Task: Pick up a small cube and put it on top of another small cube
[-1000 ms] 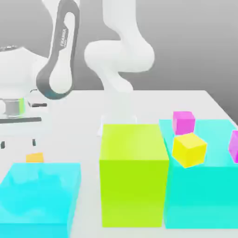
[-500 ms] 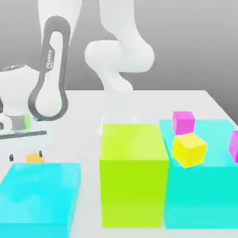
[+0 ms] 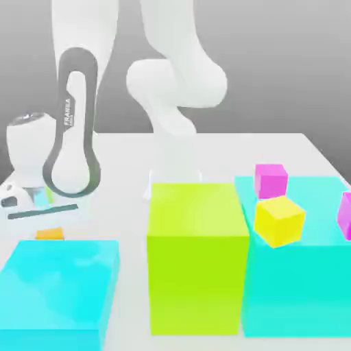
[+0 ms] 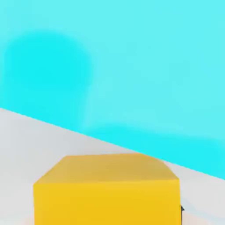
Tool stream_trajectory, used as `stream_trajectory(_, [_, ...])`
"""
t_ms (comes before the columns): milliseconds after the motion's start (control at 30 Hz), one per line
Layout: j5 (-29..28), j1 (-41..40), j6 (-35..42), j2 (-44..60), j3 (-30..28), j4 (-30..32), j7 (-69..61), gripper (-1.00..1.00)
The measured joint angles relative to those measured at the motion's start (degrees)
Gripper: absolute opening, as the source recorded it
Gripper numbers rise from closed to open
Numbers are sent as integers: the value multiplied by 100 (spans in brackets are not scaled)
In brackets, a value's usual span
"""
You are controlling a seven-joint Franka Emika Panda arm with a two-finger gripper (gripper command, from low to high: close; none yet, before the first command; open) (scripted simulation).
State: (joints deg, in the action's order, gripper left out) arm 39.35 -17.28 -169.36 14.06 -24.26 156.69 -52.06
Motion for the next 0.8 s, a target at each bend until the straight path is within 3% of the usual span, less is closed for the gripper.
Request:
stream_trajectory(367, [-2206,652,303,-1076,-1189,168,1660,-100])
stream_trajectory(567, [-3345,478,452,-1466,-1271,230,2483,-100])
stream_trajectory(800, [-4049,304,610,-1655,-1199,294,2980,-100])
